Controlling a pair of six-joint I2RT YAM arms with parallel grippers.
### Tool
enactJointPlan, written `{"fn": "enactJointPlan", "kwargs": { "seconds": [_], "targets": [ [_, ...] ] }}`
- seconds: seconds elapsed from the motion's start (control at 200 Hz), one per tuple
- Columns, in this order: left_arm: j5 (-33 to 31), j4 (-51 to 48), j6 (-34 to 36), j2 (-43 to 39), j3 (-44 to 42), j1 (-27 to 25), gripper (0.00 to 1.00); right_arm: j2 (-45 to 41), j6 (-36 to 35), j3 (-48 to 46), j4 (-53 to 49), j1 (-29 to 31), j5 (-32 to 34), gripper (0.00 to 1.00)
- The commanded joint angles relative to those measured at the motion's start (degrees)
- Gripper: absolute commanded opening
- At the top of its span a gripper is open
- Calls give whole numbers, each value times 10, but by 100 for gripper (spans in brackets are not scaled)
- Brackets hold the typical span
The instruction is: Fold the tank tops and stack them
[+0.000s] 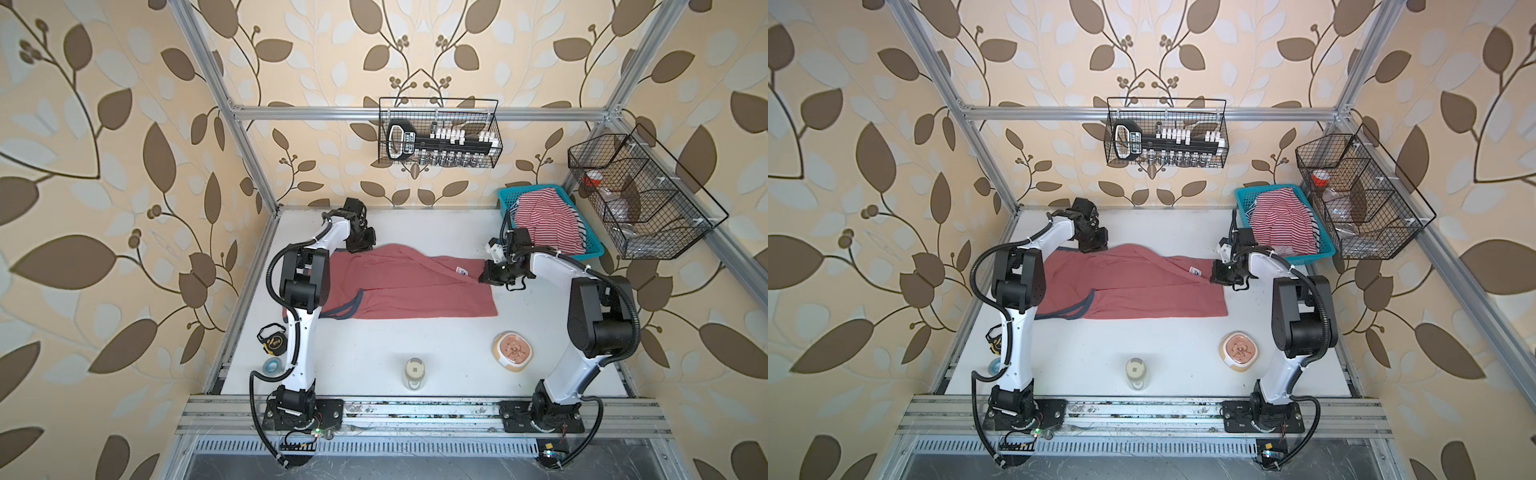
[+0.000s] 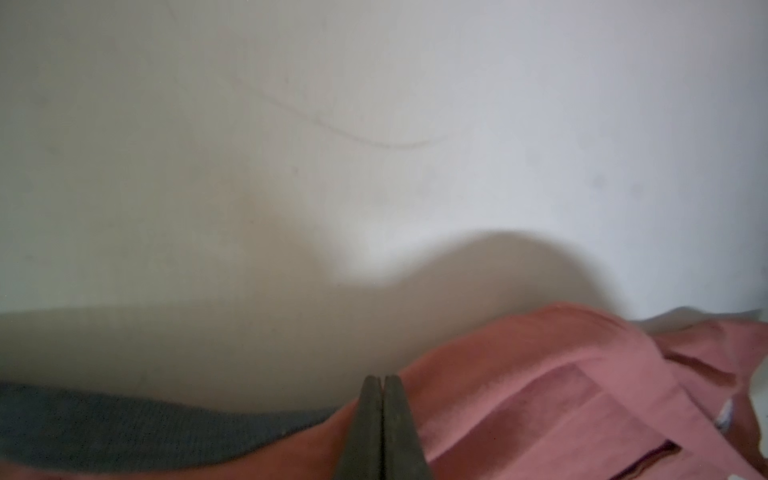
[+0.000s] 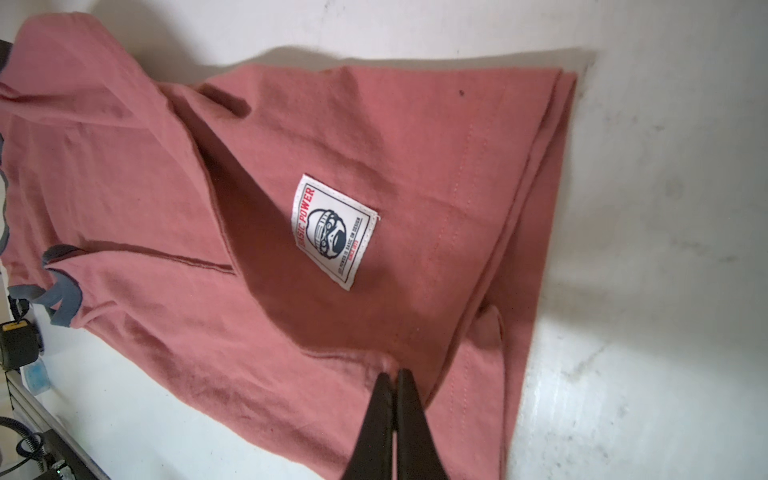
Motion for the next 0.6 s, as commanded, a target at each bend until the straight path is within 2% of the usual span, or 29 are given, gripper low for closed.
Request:
{"fn": "enactJointPlan", "kwargs": {
  "seconds": [0.0, 0.11, 0.215, 0.4, 0.515, 0.565, 0.595],
  "targets": [
    [-21, 101, -25, -90, -53, -2, 0, -24, 0, 3, 7, 1, -5, 0],
    [-23, 139, -28, -129, -113, -3, 0, -29, -2, 2, 6, 1, -5, 0],
    [-30, 127, -21, -155, -158, -14, 0, -35, -5, -3, 3, 1, -5, 0],
    [-117, 79, 0, -210, -247, -64, 0, -41, -14, -17, -2, -2, -3, 0],
    [-124, 48, -8, -234, -289, -83, 9, -40, -19, -22, -6, -3, -1, 0],
    [-125, 35, -12, -243, -300, -87, 18, -41, -19, -25, -6, -4, -2, 0],
    [-124, 25, -13, -249, -304, -89, 19, -42, -19, -27, -7, -5, 0, 0]
  ]
}}
